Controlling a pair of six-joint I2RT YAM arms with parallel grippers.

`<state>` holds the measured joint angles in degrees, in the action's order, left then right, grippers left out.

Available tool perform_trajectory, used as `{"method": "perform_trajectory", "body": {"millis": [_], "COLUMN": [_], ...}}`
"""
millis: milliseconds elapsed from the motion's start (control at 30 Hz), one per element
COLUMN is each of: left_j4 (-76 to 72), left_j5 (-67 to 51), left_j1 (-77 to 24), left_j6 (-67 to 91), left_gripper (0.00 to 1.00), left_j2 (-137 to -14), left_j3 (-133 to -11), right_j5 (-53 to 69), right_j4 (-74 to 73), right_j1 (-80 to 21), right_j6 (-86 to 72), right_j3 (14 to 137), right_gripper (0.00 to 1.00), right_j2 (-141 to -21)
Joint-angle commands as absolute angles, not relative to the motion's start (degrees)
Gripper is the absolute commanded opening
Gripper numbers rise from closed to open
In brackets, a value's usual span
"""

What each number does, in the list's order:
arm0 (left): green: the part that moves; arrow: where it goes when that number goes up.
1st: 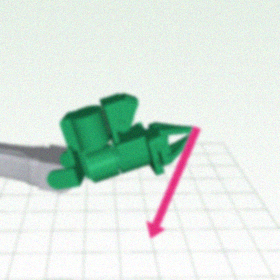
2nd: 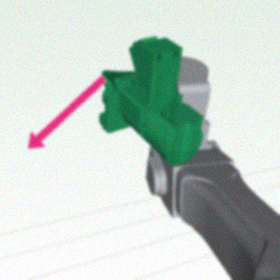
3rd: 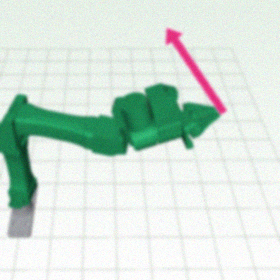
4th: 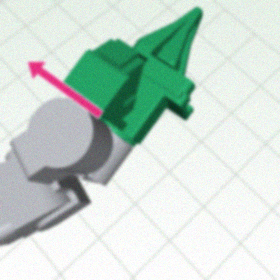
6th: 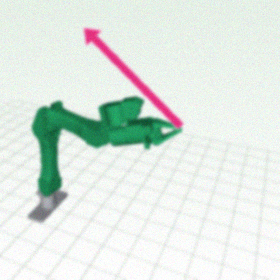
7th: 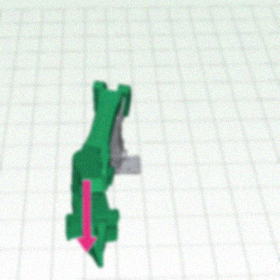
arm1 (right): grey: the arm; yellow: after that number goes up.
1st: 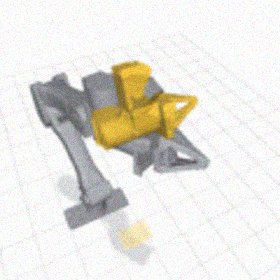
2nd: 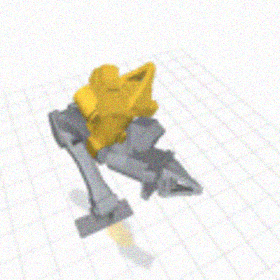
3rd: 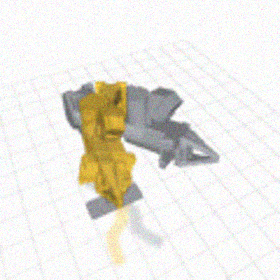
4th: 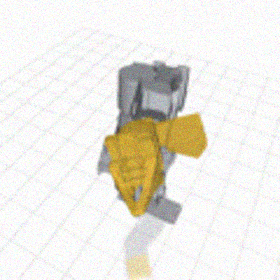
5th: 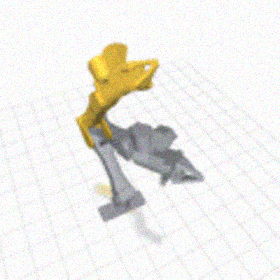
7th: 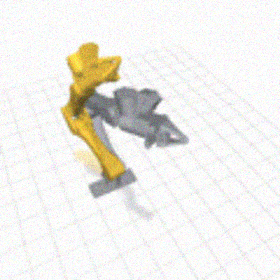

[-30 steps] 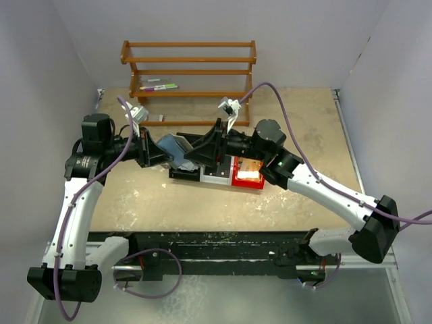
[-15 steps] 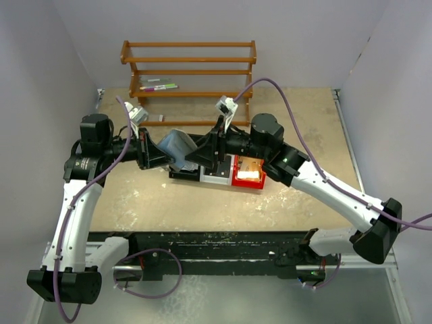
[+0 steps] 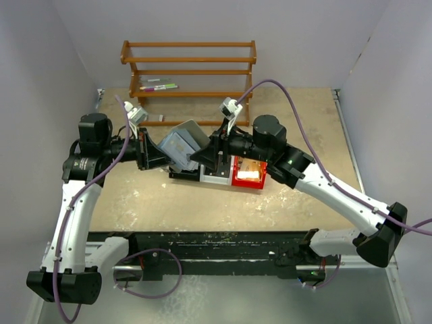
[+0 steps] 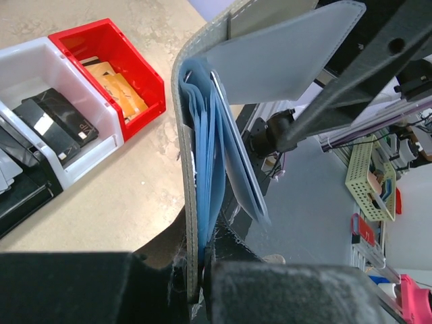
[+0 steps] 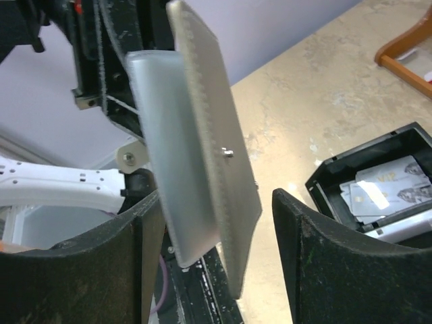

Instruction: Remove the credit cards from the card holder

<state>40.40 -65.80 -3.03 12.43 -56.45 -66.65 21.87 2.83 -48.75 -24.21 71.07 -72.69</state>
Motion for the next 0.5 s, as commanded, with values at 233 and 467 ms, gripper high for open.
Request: {"method": "perform_trajectory", "body": {"millis": [233, 467], "left_j4": [41.0, 42.2], "left_j5": [-71.4, -72.9], "left_j1": [-2.9, -2.9], "left_j6": [8.7, 6.3], "left_gripper": [0.0, 0.0], "left_j2": [-55.3, -55.1], "left_j3": [-69.7, -69.5], "right_j5": [16.0, 24.1], "right_j4": [6.4, 10.3], "right_j1": [-49.0, -46.7], "right_j6": [-23.9, -28.5], "right_j3": [72.9, 71.6], "right_gripper": [0.22, 0.0], "right_j2": [-70.5, -68.7]}}
